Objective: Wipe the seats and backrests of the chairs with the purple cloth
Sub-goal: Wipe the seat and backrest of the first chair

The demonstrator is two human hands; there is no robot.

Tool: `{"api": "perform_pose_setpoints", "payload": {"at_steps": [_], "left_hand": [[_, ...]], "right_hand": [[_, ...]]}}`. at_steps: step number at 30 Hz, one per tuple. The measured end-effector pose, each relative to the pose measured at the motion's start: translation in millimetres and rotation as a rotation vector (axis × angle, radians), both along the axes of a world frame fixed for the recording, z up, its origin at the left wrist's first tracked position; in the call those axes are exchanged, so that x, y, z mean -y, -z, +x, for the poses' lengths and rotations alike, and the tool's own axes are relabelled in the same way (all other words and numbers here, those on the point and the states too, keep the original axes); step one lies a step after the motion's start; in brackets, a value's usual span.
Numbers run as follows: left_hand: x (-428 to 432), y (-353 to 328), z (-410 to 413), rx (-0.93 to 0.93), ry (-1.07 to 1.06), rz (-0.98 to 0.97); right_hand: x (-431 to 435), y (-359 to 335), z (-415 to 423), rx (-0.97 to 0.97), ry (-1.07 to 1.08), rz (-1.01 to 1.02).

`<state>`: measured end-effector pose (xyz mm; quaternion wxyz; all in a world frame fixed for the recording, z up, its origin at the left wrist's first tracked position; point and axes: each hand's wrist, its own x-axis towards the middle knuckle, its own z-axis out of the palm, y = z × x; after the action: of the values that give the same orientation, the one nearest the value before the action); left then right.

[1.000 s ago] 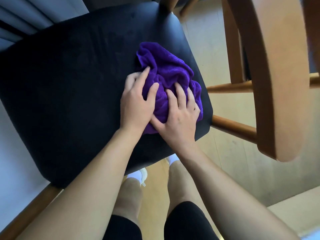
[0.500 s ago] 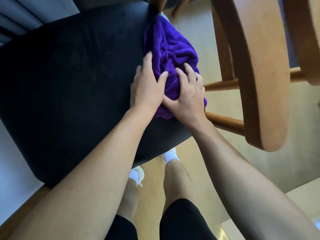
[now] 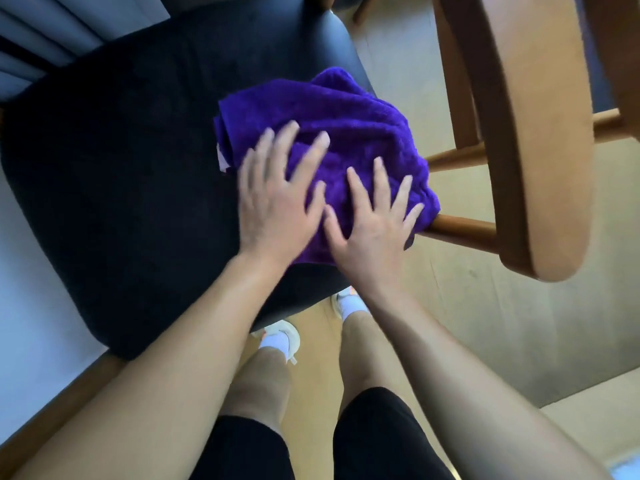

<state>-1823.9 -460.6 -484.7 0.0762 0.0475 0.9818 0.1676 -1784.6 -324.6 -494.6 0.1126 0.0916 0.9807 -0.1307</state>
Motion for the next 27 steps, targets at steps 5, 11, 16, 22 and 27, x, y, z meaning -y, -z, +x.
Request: {"api": "perform_pose_setpoints", "payload": {"at_steps": [5,11,16,22,27], "left_hand": [[-25.2,31.7,5.8,0.13,0.007,-0.118],[-40.1,38.8,-44.7,0.104,0.003,-0.124],[-47.0,37.0,-87.5,0.093,-0.01,-0.103],[-45.7,33.4,-114.3,0.125,-0.004,-0.05],[-45.1,22.7,-67.7,0.135,-0.055,-0.02]], "right_hand": [[-5.1,24.2,-0.8,-0.035,-0.032,0.157],[-9.8,33.6,-49.2,-0.041,0.027,0.144],[-9.6,33.9,-97.2,0.033,0.105,0.083],[-16.7,33.7,-131.3,0.045,0.103,-0.076],[-5.1,25.2,-90.8,0.013,0.111,0.004]]}}
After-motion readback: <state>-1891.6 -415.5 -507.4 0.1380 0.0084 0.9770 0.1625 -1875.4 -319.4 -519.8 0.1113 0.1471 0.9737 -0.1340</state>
